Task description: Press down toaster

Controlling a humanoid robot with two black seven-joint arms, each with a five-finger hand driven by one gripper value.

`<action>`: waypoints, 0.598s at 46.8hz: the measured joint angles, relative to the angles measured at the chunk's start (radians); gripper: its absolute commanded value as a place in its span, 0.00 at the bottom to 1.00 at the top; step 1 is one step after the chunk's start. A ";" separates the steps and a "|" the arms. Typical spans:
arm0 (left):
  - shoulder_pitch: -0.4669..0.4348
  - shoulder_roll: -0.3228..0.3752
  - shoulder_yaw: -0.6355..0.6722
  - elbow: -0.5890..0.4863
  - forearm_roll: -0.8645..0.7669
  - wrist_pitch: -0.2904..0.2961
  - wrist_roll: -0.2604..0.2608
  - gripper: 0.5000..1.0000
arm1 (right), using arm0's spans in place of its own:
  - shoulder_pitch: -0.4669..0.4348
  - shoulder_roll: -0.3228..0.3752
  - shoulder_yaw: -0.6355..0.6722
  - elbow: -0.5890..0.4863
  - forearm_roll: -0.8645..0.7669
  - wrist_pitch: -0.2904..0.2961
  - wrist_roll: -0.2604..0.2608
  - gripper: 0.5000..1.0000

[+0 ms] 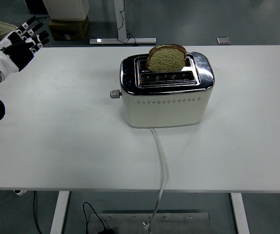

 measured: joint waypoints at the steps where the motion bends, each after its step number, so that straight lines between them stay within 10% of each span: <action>1: 0.000 0.000 0.000 0.000 0.000 0.000 0.000 1.00 | 0.000 0.000 0.000 0.000 0.000 0.000 0.000 1.00; 28: 0.000 -0.003 0.000 0.001 0.000 0.001 0.000 1.00 | -0.003 0.000 0.002 0.000 0.000 0.000 0.000 1.00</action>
